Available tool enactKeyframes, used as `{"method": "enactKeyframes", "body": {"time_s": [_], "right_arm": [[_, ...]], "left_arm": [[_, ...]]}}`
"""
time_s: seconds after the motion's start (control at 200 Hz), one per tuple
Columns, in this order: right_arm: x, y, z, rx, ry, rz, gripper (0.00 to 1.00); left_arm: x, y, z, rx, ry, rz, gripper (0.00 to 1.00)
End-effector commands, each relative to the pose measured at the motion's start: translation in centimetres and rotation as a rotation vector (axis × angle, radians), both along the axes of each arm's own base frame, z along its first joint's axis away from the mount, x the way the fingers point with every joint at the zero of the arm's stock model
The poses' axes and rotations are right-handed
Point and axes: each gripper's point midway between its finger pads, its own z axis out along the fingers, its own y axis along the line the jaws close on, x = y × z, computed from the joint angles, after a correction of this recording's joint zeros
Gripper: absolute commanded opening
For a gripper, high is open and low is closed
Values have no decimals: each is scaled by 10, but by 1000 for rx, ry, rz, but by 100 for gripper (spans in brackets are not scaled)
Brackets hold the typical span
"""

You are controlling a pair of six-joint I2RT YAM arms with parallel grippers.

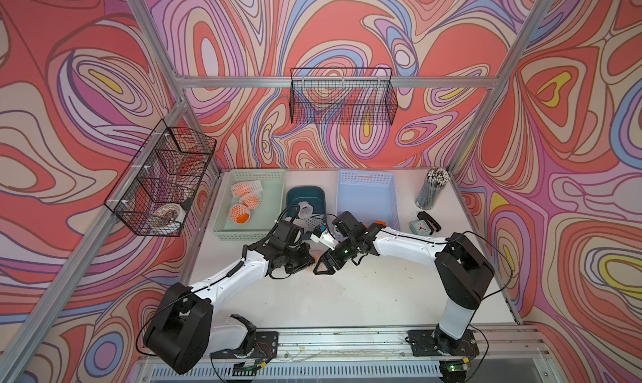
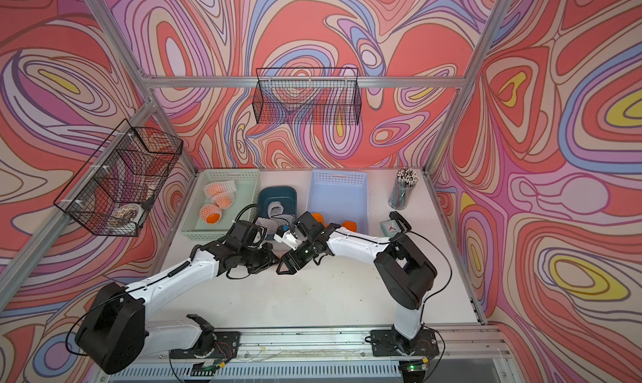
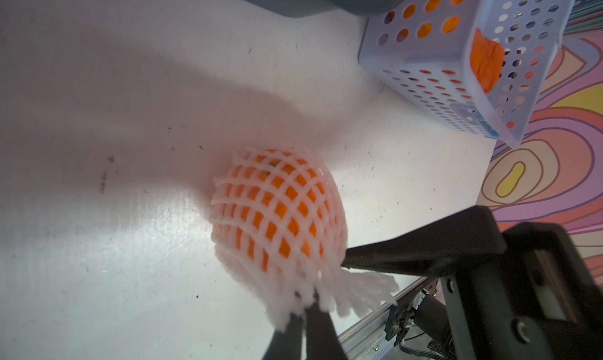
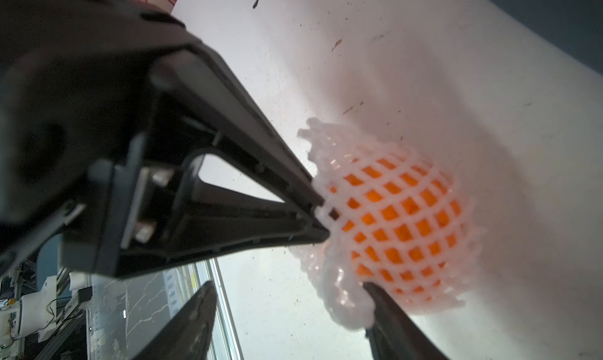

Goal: Remove foam nets from oranges
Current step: Remove the foam net from the orange.

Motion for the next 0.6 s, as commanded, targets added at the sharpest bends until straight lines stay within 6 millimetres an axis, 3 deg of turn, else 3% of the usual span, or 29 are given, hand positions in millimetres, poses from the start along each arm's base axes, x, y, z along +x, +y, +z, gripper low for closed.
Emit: {"method": "enactKeyframes", "body": {"time_s": [0.0, 0.215, 0.591], "right_arm": [[4, 0, 1, 3, -55, -1, 73], [23, -3, -8, -63, -132, -50, 72], [39, -5, -13, -104, -192, -94, 58]], "left_arm": [[11, -7, 9, -29, -25, 8, 7], [11, -14, 13, -74, -22, -4, 7], [15, -28, 19, -160, -34, -22, 7]]}}
